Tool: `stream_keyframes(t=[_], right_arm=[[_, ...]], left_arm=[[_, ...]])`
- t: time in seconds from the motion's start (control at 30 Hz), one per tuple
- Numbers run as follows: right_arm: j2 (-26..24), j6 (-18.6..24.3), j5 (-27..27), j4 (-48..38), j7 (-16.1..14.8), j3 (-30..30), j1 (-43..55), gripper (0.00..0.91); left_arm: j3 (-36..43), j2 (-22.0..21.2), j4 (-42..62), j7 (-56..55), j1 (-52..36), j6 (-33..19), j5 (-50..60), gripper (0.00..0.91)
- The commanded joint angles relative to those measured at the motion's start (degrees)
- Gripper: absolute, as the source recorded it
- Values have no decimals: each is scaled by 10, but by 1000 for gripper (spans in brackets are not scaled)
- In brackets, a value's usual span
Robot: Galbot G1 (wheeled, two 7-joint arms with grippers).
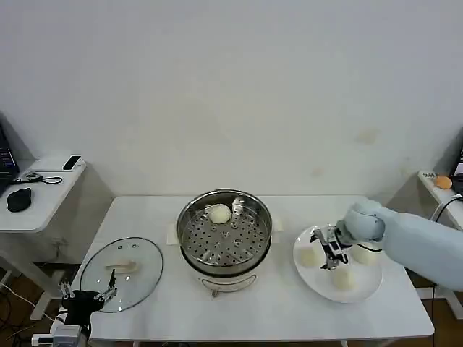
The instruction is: Take steamed baozi put them in steamer then cover it.
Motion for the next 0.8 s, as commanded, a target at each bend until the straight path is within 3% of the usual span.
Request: stream_keyframes(t=[0.03,0.2,0.33,0.57,0.8], right_arm=[[29,-15,0,-34,1,17,-26,907],[40,-20,-17,-46,-1,25,-38,907],[43,-23,-17,-48,-3,24,-37,806],[48,-31,-15,-51,-7,31,-35,705],[37,-34,-10,-42,-15,34,-31,675]], left_arm=[[0,0,2,0,-1,0,-1,907],[0,1,4,0,-2,0,-1,907],[-1,0,5,0,-3,0,-1,907],[-2,-2,5,0,-3,-1,0,907],[-4,-2,4,-1,-2,-1,-1,907]])
